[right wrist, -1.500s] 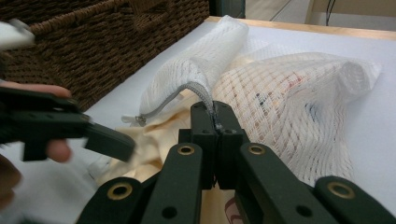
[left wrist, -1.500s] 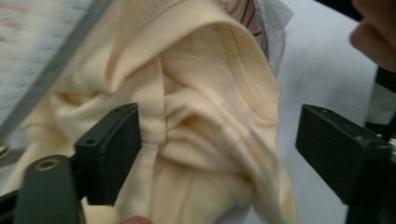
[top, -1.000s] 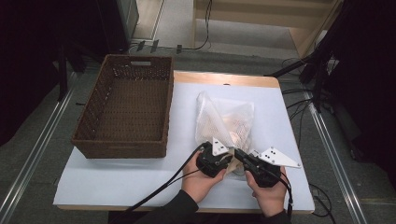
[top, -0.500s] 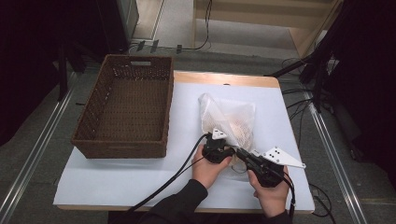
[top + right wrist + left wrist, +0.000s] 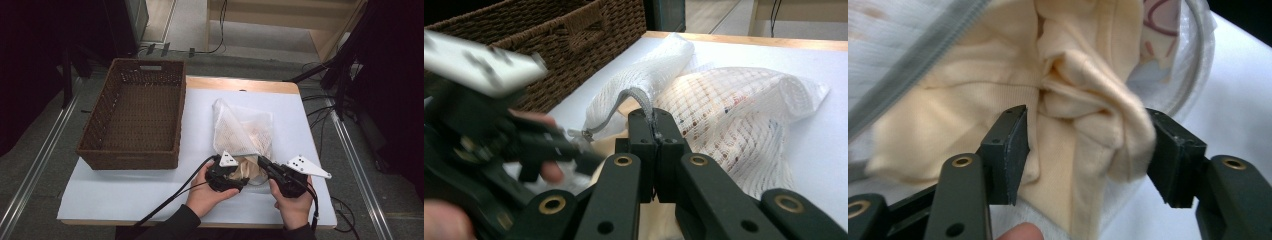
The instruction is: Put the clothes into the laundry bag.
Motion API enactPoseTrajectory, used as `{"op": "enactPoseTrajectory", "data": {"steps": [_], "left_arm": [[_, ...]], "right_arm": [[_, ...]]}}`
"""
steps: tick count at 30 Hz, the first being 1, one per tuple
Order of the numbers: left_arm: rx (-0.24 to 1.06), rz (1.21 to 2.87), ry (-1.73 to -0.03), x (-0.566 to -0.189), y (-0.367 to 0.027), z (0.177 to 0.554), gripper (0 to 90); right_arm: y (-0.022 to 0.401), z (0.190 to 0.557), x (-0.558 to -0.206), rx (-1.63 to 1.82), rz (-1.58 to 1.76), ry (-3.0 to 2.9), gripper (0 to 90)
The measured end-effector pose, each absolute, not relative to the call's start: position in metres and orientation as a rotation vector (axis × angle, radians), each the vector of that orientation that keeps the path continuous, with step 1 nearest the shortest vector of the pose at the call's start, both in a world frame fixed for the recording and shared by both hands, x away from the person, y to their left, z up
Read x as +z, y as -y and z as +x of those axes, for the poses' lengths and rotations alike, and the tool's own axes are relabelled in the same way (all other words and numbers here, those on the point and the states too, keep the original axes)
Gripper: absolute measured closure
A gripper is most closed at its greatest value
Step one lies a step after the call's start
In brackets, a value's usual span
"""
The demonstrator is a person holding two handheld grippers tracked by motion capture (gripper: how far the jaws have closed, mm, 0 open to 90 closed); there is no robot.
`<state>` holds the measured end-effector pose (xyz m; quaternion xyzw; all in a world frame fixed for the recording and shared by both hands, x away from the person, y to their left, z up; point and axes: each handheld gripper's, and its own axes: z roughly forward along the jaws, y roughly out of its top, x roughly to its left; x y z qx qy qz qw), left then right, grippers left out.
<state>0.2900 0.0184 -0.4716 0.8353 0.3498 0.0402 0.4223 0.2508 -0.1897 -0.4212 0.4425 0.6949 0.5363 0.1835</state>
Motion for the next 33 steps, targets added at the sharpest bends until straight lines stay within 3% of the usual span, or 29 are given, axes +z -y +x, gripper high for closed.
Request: {"op": "enactPoseTrajectory", "data": {"steps": [2, 4, 6, 11, 15, 16, 19, 22, 26, 31, 33], "left_arm": [[0.105, 2.083, -0.924, -0.470, -0.014, 0.294, 49.1], [0.066, 2.073, -0.943, -0.469, -0.009, 0.300, 65.3], [0.047, 2.071, -0.952, -0.469, -0.004, 0.306, 76.1], [0.079, 1.940, -0.981, -0.454, -0.004, 0.318, 80.8], [0.223, 1.752, -1.006, -0.448, -0.008, 0.326, 81.0], [0.271, 1.740, -1.101, -0.458, -0.006, 0.335, 81.0], [0.203, 1.771, -1.208, -0.476, -0.005, 0.353, 80.7], [0.176, 1.795, -1.184, -0.474, -0.009, 0.355, 78.2], [0.149, 1.873, -1.061, -0.460, -0.017, 0.342, 56.2], [0.156, 1.923, -1.021, -0.458, -0.026, 0.320, 44.4], [0.148, 1.987, -1.041, -0.466, -0.020, 0.317, 43.6]], "right_arm": [[0.187, 0.250, -0.422, 1.511, 1.239, -1.967, 90.0], [0.181, 0.249, -0.423, 1.510, 1.233, -1.983, 90.0], [0.176, 0.247, -0.423, 1.509, 1.217, -1.997, 90.0], [0.178, 0.243, -0.421, 1.520, 1.231, -1.968, 90.0], [0.181, 0.244, -0.420, 1.530, 1.243, -1.945, 90.0], [0.180, 0.244, -0.421, 1.530, 1.249, -1.956, 90.0], [0.176, 0.244, -0.427, 1.499, 1.246, -2.005, 90.0], [0.176, 0.246, -0.431, 1.473, 1.253, -2.017, 90.0], [0.188, 0.252, -0.432, 1.475, 1.294, -1.977, 90.0], [0.194, 0.255, -0.432, 1.476, 1.312, -1.953, 90.0], [0.194, 0.255, -0.432, 1.476, 1.314, -1.952, 90.0]]}}
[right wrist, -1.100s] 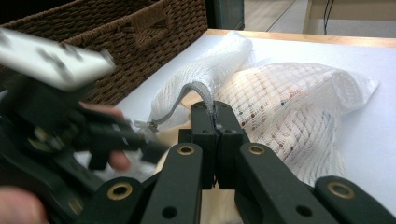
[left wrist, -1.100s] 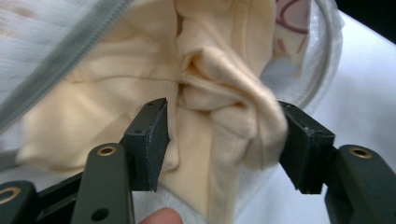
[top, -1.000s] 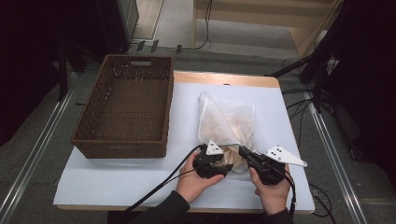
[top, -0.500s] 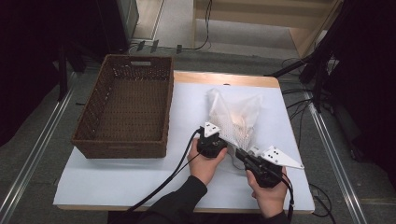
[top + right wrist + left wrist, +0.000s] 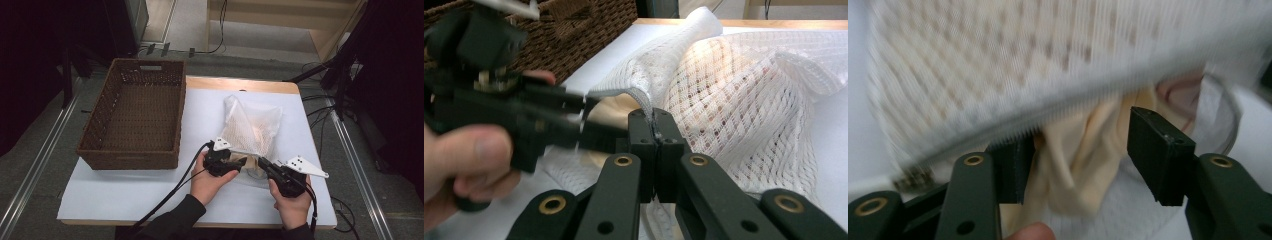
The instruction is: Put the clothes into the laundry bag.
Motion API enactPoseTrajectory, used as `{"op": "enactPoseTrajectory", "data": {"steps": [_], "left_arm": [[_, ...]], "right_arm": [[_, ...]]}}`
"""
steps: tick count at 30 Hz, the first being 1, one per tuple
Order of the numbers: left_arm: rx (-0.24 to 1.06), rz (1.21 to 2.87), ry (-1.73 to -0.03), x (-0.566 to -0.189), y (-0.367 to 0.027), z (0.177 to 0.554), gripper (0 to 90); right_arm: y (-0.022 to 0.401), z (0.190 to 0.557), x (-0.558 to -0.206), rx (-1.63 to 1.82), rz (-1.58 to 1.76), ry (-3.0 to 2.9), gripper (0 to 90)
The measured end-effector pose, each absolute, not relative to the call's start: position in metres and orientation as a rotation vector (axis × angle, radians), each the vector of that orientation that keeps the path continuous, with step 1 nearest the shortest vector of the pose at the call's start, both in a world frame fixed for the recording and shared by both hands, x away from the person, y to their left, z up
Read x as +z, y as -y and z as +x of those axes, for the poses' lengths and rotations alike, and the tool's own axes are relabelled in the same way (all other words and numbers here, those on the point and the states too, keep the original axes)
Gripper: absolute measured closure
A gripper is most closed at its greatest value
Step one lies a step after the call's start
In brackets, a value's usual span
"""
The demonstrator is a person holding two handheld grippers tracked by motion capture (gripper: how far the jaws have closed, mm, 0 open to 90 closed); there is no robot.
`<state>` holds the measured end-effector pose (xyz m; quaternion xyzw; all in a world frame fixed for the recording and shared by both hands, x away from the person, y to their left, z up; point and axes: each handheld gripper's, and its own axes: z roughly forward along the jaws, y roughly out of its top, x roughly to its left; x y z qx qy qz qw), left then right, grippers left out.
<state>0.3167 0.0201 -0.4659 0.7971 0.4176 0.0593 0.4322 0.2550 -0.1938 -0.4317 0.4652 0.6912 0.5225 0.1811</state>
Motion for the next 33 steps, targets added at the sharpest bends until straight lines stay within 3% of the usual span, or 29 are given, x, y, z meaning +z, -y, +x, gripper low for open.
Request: {"op": "enactPoseTrajectory", "data": {"steps": [3, 5, 7, 9, 10, 16, 21, 24, 27, 29, 31, 32, 33], "left_arm": [[0.149, 2.038, -1.045, -0.473, -0.009, 0.315, 42.3], [0.204, 2.065, -1.047, -0.473, -0.003, 0.316, 48.2], [0.225, 2.084, -1.058, -0.472, 0.001, 0.320, 61.1], [0.196, 2.088, -1.064, -0.470, 0.007, 0.325, 80.1], [0.196, 2.088, -1.064, -0.470, 0.007, 0.325, 81.6], [0.126, 1.988, -0.968, -0.468, 0.026, 0.324, 82.7], [0.249, 1.820, -1.034, -0.461, 0.020, 0.333, 82.8], [0.447, 1.783, -1.074, -0.467, 0.023, 0.335, 82.7], [0.363, 1.821, -1.223, -0.479, 0.023, 0.355, 82.3], [0.294, 1.866, -1.217, -0.477, 0.021, 0.362, 81.6], [0.253, 1.928, -1.176, -0.472, 0.015, 0.360, 77.3], [0.242, 1.942, -1.153, -0.468, 0.010, 0.357, 65.7], [0.234, 1.943, -1.134, -0.466, 0.005, 0.353, 62.2]], "right_arm": [[0.193, 0.256, -0.433, 1.474, 1.314, -1.954, 90.0], [0.191, 0.256, -0.434, 1.473, 1.313, -1.962, 90.0], [0.190, 0.255, -0.434, 1.477, 1.317, -1.964, 90.0], [0.187, 0.255, -0.435, 1.492, 1.310, -1.976, 90.0], [0.185, 0.255, -0.435, 1.496, 1.304, -1.980, 90.0], [0.187, 0.253, -0.429, 1.525, 1.304, -1.960, 90.0], [0.193, 0.253, -0.431, 1.528, 1.328, -1.951, 90.0], [0.191, 0.254, -0.437, 1.516, 1.335, -1.979, 90.0], [0.189, 0.254, -0.441, 1.491, 1.335, -2.003, 90.0], [0.188, 0.254, -0.446, 1.434, 1.323, -2.026, 90.0], [0.190, 0.256, -0.450, 1.412, 1.336, -2.026, 90.0], [0.195, 0.258, -0.452, 1.414, 1.365, -2.012, 90.0], [0.197, 0.259, -0.452, 1.415, 1.373, -2.007, 90.0]]}}
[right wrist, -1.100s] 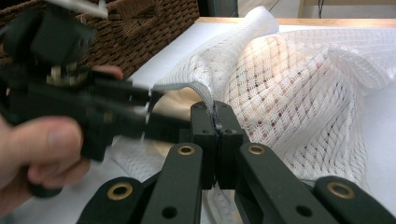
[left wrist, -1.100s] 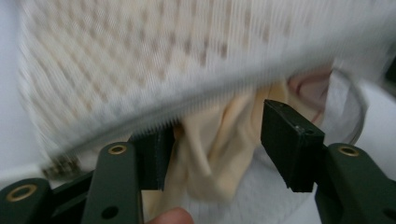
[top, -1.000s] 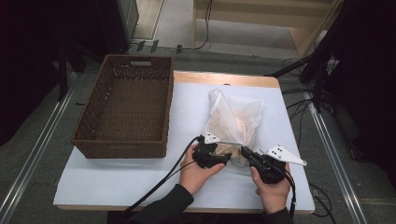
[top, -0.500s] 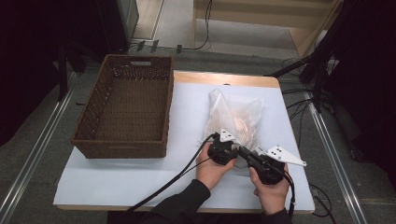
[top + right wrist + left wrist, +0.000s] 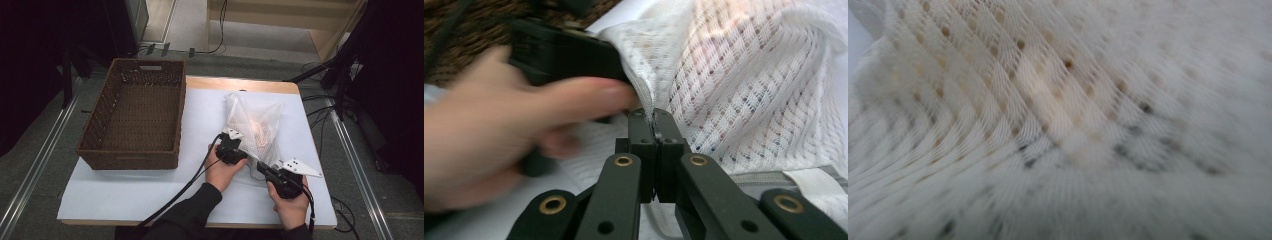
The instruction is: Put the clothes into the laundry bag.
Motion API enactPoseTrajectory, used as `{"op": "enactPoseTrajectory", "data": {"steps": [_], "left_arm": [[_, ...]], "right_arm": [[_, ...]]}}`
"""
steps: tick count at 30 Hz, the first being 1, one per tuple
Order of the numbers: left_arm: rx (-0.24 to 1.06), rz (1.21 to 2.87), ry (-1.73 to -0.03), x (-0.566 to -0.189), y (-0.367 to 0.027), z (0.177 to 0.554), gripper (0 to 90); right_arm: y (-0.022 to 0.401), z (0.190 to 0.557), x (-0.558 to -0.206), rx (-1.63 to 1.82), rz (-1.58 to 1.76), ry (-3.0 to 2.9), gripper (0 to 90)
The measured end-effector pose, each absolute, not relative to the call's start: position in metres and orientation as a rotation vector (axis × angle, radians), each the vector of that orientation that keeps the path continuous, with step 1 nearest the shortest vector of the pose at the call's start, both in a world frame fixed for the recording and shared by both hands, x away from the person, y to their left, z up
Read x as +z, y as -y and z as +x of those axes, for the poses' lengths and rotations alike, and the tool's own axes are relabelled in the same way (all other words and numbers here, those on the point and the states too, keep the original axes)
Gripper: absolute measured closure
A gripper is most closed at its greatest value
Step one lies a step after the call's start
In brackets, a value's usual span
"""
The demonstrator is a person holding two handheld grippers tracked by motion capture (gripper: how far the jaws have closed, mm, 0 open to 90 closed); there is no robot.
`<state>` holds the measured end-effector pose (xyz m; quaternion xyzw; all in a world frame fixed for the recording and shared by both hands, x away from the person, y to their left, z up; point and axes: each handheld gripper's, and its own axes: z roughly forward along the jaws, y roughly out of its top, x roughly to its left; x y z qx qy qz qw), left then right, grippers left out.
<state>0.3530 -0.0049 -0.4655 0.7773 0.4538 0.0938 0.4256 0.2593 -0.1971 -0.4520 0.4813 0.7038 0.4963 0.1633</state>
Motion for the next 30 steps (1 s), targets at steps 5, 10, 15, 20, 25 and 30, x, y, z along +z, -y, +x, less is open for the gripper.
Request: {"op": "enactPoseTrajectory", "data": {"steps": [5, 10, 15, 20, 25, 30], "left_arm": [[0.278, 1.903, -1.060, -0.453, -0.030, 0.321, 51.1], [0.303, 1.954, -1.003, -0.455, -0.045, 0.294, 46.9], [0.338, 1.951, -1.024, -0.458, -0.062, 0.279, 43.0], [0.381, 2.033, -1.091, -0.467, -0.071, 0.280, 37.9], [0.459, 2.135, -1.054, -0.476, -0.067, 0.274, 44.8], [0.387, 2.172, -1.019, -0.471, -0.073, 0.277, 90.0]], "right_arm": [[0.204, 0.263, -0.451, 1.430, 1.388, -1.983, 90.0], [0.201, 0.262, -0.450, 1.430, 1.358, -2.002, 90.0], [0.204, 0.262, -0.449, 1.437, 1.371, -1.981, 90.0], [0.204, 0.261, -0.449, 1.439, 1.370, -1.978, 90.0], [0.203, 0.261, -0.450, 1.433, 1.368, -1.983, 90.0], [0.199, 0.261, -0.451, 1.433, 1.355, -1.996, 90.0]]}}
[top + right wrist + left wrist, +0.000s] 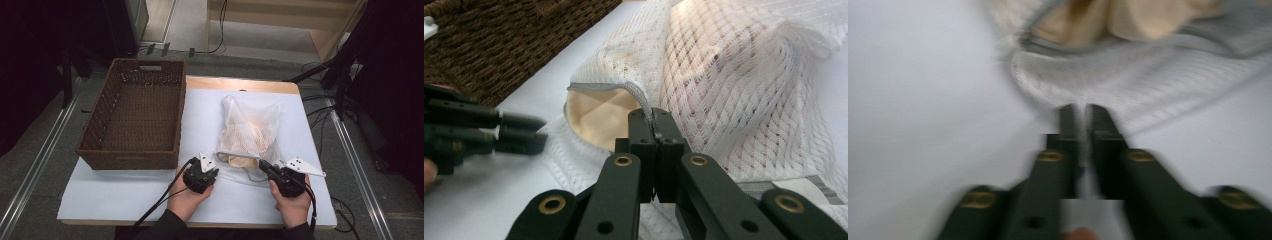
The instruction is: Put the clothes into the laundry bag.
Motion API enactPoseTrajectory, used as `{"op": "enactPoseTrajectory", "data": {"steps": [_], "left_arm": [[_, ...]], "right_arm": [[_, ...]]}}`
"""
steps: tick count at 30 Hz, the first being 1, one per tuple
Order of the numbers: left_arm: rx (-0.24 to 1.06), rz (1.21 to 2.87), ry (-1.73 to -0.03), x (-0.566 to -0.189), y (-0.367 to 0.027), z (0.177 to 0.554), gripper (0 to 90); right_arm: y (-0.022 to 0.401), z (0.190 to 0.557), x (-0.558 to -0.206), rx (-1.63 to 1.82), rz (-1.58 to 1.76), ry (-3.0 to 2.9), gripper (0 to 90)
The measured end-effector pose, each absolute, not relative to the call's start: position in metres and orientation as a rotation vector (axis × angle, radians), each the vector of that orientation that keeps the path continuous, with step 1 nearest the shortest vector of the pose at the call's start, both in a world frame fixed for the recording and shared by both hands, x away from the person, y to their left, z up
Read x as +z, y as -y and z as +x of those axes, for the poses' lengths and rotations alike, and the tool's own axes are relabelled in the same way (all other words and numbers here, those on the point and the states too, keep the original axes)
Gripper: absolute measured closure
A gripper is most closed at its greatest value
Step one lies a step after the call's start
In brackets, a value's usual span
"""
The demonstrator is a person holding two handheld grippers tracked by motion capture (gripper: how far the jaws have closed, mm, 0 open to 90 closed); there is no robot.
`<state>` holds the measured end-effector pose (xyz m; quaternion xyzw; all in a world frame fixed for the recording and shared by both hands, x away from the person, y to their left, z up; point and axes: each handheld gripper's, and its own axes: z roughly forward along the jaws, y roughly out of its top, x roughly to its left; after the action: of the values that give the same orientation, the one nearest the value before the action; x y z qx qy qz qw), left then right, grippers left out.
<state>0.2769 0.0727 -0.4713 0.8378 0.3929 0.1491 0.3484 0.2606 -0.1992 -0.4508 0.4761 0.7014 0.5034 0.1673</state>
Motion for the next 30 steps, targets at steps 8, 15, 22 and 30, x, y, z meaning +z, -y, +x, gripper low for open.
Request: {"op": "enactPoseTrajectory", "data": {"steps": [8, 15, 22, 30], "left_arm": [[0.176, 2.139, -0.938, -0.460, -0.095, 0.260, 90.0], [0.189, 2.143, -0.952, -0.464, -0.109, 0.249, 84.5], [0.208, 2.052, -0.790, -0.439, -0.073, 0.251, 63.6], [0.330, 2.211, -0.988, -0.466, -0.020, 0.293, 45.9]], "right_arm": [[0.198, 0.252, -0.443, 1.451, 1.314, -1.995, 90.0], [0.188, 0.243, -0.445, 1.431, 1.276, -2.050, 90.0], [0.184, 0.243, -0.440, 1.454, 1.272, -2.029, 90.0], [0.182, 0.241, -0.436, 1.477, 1.255, -2.021, 90.0]]}}
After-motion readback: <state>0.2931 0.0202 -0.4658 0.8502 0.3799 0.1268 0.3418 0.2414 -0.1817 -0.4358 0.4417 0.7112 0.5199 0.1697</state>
